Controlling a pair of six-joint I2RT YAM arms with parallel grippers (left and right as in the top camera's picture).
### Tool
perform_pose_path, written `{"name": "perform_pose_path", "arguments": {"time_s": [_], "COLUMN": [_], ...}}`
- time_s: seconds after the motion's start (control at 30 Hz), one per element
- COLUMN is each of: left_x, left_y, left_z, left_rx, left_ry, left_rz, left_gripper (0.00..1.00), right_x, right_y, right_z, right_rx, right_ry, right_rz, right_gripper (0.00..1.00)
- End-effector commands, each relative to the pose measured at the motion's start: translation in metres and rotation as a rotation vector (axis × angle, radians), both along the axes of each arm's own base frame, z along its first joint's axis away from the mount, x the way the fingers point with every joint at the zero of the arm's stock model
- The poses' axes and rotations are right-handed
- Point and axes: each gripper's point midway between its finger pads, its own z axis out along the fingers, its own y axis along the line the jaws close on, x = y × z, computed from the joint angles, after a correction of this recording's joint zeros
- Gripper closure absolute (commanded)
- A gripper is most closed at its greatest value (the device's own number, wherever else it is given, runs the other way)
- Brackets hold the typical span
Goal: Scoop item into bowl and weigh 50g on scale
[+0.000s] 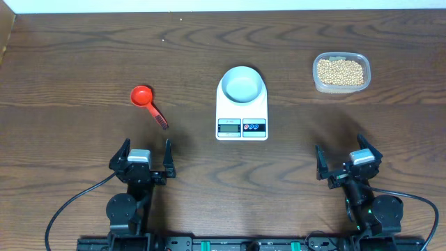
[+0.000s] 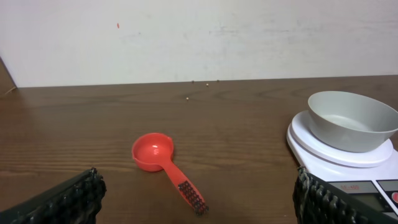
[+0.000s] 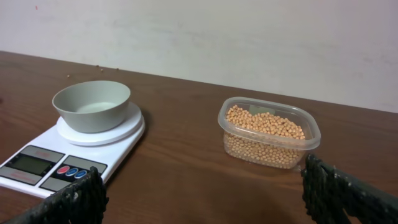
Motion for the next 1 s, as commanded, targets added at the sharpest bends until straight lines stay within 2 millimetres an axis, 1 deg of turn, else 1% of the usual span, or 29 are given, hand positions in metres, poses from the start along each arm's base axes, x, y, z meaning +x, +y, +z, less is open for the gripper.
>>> {"name": "perform_pose_path", "arguments": {"time_s": [0.0,0.17,0.33,0.63,0.8,0.97], "left_x": [-0.001,-0.002,-0.003,-0.002,0.003,0.013], "left_y": [-0.001,-0.002,-0.002,-0.002,-0.003,-0.003], "left_z": [-0.014,-0.009,0.007,0.028,0.041,0.050], "left_rx": [-0.011,-0.034,-0.049,-0.062,-0.064,-0.078], "left_ry": [0.048,0.040,0.008,0.014,0.046,0.103], "left_rz": [-0.008,-0.011,-0.009,-0.010,-0.009,-0.006], "left_gripper": [0.01,0.01,0.01,0.01,0.01,0.01], "right_x": [0.000,0.000,0.000,0.000,0.000,0.000], "right_y": [-0.001,-0.001,-0.001,-0.001,-0.001,-0.001], "right_z": [-0.001,-0.001,-0.001,-0.001,-0.001,-0.001], "right_rx": [-0.014,-0.014,-0.014,-0.014,-0.014,-0.014], "right_ry": [-0.005,-0.005,-0.005,-0.005,-0.005,-0.005], "right_rz": [-0.004,-0.004,-0.004,-0.004,-0.004,-0.004], "right_gripper": [0.01,0.01,0.01,0.01,0.01,0.01]}}
